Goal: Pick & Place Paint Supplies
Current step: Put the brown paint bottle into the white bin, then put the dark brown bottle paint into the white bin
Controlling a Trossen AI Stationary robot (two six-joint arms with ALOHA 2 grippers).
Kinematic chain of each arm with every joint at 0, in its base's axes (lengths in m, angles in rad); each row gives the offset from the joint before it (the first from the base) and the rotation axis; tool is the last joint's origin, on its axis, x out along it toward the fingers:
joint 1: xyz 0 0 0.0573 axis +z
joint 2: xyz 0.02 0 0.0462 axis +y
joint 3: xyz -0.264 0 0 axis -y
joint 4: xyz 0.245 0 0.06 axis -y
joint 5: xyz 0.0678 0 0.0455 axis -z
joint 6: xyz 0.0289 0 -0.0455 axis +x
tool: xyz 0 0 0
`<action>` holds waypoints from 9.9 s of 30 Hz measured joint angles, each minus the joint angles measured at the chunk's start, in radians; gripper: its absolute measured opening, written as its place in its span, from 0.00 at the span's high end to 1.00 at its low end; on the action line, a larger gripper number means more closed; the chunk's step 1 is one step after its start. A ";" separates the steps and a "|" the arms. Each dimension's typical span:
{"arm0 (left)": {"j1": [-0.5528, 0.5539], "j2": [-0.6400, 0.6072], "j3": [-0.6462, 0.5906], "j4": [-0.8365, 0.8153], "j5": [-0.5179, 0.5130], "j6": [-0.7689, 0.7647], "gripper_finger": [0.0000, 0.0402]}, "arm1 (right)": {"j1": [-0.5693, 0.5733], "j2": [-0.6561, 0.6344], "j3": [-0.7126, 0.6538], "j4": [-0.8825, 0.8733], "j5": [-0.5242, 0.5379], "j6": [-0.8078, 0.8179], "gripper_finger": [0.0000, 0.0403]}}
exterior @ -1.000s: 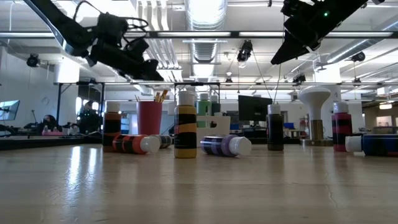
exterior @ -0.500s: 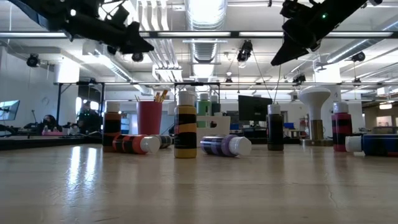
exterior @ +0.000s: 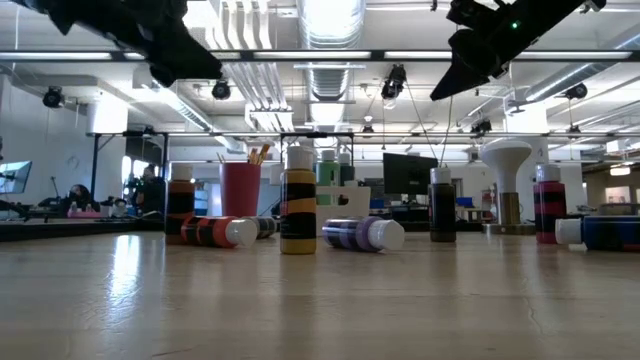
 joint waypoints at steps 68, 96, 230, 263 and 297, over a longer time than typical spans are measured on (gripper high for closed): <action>-0.585 -0.018 -0.400 0.044 -0.615 -0.310 0.59 | 0.000 0.002 0.000 0.103 0.001 0.097 0.19; -0.567 0.121 -0.400 0.208 -0.554 -0.240 0.36 | 0.000 0.001 0.000 0.105 0.003 0.093 0.28; 0.018 1.099 0.296 0.619 -0.526 -0.086 0.70 | 0.000 0.002 -0.098 0.107 0.029 0.142 0.29; -0.105 0.727 0.368 0.291 -0.388 -0.035 0.39 | 0.000 0.002 -0.103 0.100 0.027 0.137 0.43; -0.526 0.218 -0.175 0.334 -0.669 -0.278 0.41 | 0.000 0.001 -0.103 0.367 0.005 0.250 0.29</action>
